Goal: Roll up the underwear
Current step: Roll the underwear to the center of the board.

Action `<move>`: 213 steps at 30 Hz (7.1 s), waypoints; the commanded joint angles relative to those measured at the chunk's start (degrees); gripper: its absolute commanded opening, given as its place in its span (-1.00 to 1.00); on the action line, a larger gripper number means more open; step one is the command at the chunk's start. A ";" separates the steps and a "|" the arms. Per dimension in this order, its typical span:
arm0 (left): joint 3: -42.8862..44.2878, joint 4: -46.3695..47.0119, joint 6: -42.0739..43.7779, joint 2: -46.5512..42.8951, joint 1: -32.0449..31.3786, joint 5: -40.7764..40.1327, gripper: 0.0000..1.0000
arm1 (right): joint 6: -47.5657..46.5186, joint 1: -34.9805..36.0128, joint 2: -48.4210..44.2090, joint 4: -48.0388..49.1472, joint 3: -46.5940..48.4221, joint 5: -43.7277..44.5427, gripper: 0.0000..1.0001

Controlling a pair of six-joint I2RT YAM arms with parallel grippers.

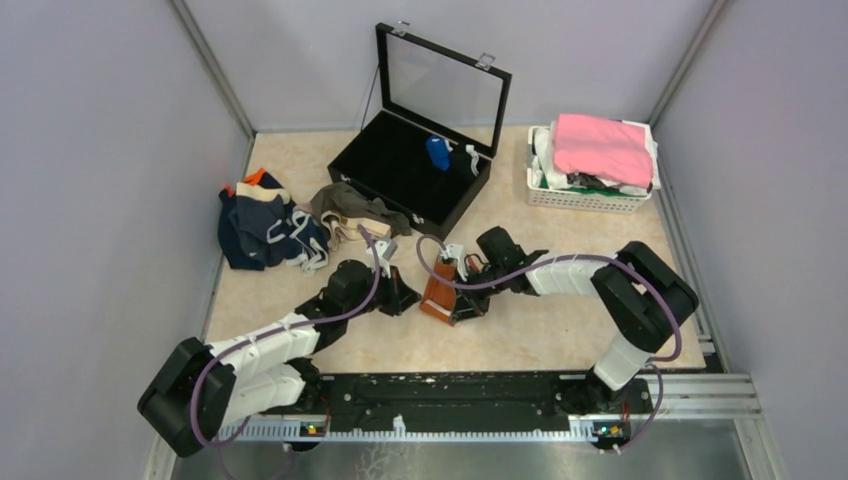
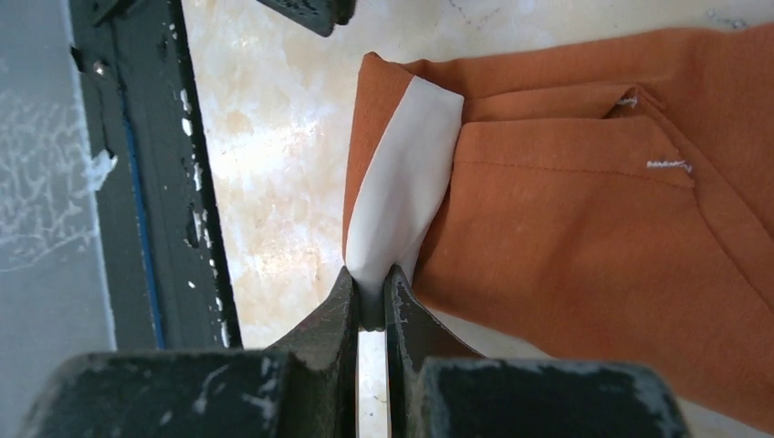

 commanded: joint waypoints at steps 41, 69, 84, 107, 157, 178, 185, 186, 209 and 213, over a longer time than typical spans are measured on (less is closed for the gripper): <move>9.92 19.64 4.55 26.17 -1.55 9.12 -1.00 | 20.10 -9.38 9.99 -4.82 8.96 0.20 -0.97; 13.09 16.93 2.54 34.82 -1.46 -1.65 -1.00 | 19.48 -10.17 -0.59 -10.98 9.63 6.82 -0.03; 20.79 7.63 1.77 40.83 -1.07 -2.23 -1.00 | 14.25 -10.04 -22.06 8.14 -5.98 24.82 0.00; 20.90 7.80 1.76 43.72 -0.41 -0.24 -1.00 | -19.74 11.57 -14.91 25.17 -10.49 45.22 0.04; 14.65 -3.42 -6.89 12.25 2.96 -18.69 -0.69 | -21.83 16.26 -8.91 17.47 -8.42 48.89 -1.00; -0.42 -11.77 -5.07 -18.72 2.97 -17.50 -0.81 | -7.53 18.92 -9.83 13.51 -6.37 17.75 -1.00; -0.89 -10.39 -4.36 -18.47 2.94 -15.45 -0.89 | 0.86 12.14 -1.27 6.81 0.87 8.06 -1.00; -0.99 -10.13 -4.31 -18.48 2.95 -14.56 -0.90 | 1.25 11.39 -0.13 5.94 2.06 7.09 -1.00; -1.78 3.71 0.88 -6.61 2.81 1.91 -1.00 | 25.33 -0.52 9.84 14.53 1.23 -6.11 -1.00; -0.81 5.13 2.02 -3.56 2.31 3.76 -1.00 | 31.11 -2.11 10.66 16.37 0.73 -4.33 -1.00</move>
